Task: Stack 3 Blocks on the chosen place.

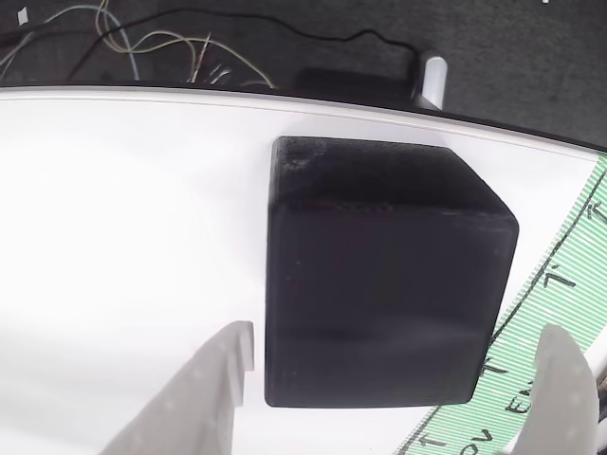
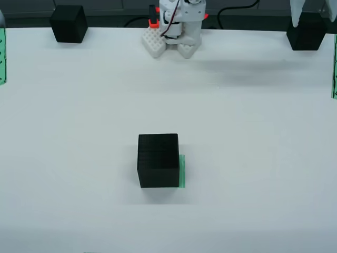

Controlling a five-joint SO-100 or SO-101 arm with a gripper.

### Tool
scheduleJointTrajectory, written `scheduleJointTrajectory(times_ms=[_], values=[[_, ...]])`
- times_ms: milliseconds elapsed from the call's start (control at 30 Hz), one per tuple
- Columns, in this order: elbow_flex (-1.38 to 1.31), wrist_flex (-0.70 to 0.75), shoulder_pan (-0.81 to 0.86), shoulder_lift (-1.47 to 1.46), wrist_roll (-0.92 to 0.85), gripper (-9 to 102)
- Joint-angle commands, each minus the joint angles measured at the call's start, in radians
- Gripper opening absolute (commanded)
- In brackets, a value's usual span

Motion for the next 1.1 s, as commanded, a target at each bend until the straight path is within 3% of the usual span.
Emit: scheduleJointTrajectory(times_ms=[0,167,367,633,767,1067], values=[[-0.052,0.011,0.002,-0.023,0.011,37],[-0.077,0.011,0.002,-0.081,0.011,35],[-0.080,0.011,0.008,-0.075,0.012,18],[-0.083,0.009,0.084,0.011,0.046,18],[-0.066,0.006,0.204,0.109,0.066,18],[-0.009,0.009,0.673,0.267,0.058,18]])
